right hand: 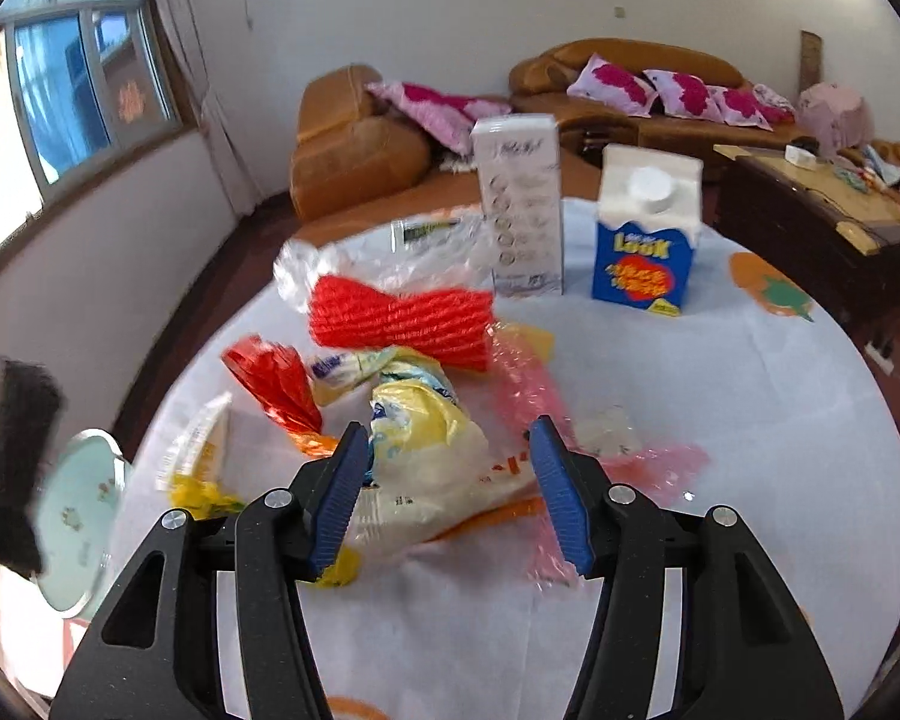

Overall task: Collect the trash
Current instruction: 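Carry the black scrubber with the left tool while the right tool carries the yellow snack bag to the bin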

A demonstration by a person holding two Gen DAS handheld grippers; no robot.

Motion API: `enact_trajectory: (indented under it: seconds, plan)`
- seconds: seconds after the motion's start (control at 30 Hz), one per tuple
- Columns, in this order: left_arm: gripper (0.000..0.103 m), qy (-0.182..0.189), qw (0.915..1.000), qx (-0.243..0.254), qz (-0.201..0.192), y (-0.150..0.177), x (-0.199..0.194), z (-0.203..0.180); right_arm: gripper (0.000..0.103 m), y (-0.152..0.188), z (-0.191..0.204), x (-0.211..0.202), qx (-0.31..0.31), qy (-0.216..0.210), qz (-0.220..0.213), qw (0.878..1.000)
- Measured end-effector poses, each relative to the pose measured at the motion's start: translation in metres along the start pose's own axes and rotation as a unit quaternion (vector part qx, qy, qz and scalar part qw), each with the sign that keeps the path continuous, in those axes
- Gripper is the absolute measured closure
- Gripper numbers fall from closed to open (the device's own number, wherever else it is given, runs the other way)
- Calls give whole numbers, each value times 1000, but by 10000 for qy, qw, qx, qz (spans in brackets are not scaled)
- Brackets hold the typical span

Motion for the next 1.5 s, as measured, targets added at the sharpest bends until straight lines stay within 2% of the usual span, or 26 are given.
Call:
enact_trajectory:
  seconds: [0.07, 0.13, 0.3, 0.53, 0.63, 0.97, 1.2, 1.5]
  plan:
    - [86, -53, 10000, -44, 10, 2, -1, 6, 67, 1, 2, 11, 3, 21, 141, 9999]
    - [86, -83, 9999, -109, 10, 5, -2, 14, 68, 3, 3, 15, 7, 11, 234, 9997]
    - [86, -125, 9995, -304, 13, 11, -2, 26, 74, 6, 5, -13, 20, -85, -24, 10000]
    - [86, -245, 9984, -503, -65, 16, -10, 41, 75, 11, 25, -80, 43, -300, -685, 9972]
    - [86, -411, 9978, -507, -101, 18, -16, 45, 75, 16, 40, -97, 2, -499, -815, 9954]
    - [86, -959, 9931, -666, 71, 37, -27, 75, 75, 54, 125, -96, -409, -1283, -384, 9901]
    - [86, -1068, 9900, -896, 194, 52, -26, 97, 75, 77, 165, -92, -690, -1449, -179, 9869]
    - [86, -1053, 9884, -1054, 290, 64, -21, 110, 75, 91, 184, -83, -824, -1483, 2, 9855]
Point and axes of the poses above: each gripper's, at about its wrist camera, not at the fingertips, and x roughly the way its jaws point, z to its left, y to its underside, the point moved 2 cm from there along x, roughly the way its jaws point, and after that the axes turned 11 degrees about x, right-handed, at the moved point
